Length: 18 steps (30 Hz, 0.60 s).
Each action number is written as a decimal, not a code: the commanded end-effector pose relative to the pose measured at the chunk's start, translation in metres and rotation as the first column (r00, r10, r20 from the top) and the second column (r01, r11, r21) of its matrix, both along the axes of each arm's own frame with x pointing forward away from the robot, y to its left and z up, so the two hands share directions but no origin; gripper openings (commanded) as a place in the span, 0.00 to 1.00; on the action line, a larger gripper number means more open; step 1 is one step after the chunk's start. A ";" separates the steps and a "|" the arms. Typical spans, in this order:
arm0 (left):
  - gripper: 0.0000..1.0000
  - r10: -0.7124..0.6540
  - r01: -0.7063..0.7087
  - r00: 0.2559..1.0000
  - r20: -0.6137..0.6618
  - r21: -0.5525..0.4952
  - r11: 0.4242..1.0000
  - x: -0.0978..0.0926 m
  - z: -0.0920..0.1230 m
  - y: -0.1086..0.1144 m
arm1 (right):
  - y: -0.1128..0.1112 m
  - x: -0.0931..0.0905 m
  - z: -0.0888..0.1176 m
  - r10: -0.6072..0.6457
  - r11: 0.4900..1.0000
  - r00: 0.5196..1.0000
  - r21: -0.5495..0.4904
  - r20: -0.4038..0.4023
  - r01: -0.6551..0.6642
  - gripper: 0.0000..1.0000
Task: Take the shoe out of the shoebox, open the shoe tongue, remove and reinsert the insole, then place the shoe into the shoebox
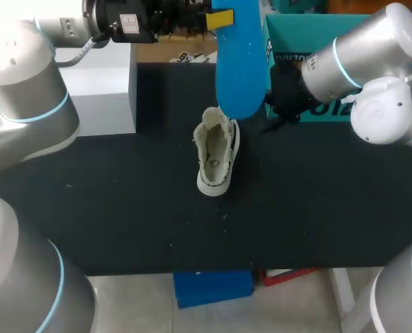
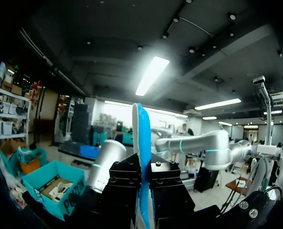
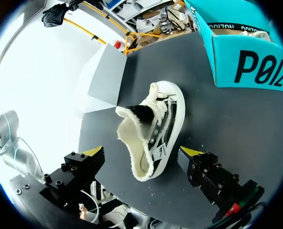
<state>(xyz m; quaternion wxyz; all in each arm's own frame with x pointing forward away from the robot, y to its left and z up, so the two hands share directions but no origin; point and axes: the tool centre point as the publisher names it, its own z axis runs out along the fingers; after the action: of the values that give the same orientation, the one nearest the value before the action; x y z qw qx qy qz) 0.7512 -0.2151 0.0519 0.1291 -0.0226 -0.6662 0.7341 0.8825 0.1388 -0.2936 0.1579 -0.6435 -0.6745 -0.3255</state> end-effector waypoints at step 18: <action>0.00 0.003 -0.003 1.000 0.001 -0.002 1.000 0.000 -0.001 -0.001 | -0.008 -0.004 0.011 0.004 0.801 1.000 0.598 -0.029 0.014 1.00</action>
<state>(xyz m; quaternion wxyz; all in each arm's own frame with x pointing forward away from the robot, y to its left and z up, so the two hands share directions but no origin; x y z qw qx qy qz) 0.7513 -0.2150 0.0519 0.1291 -0.0226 -0.6662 0.7341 0.8808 0.1304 -0.2791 0.3011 -0.6221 -0.5709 -0.4431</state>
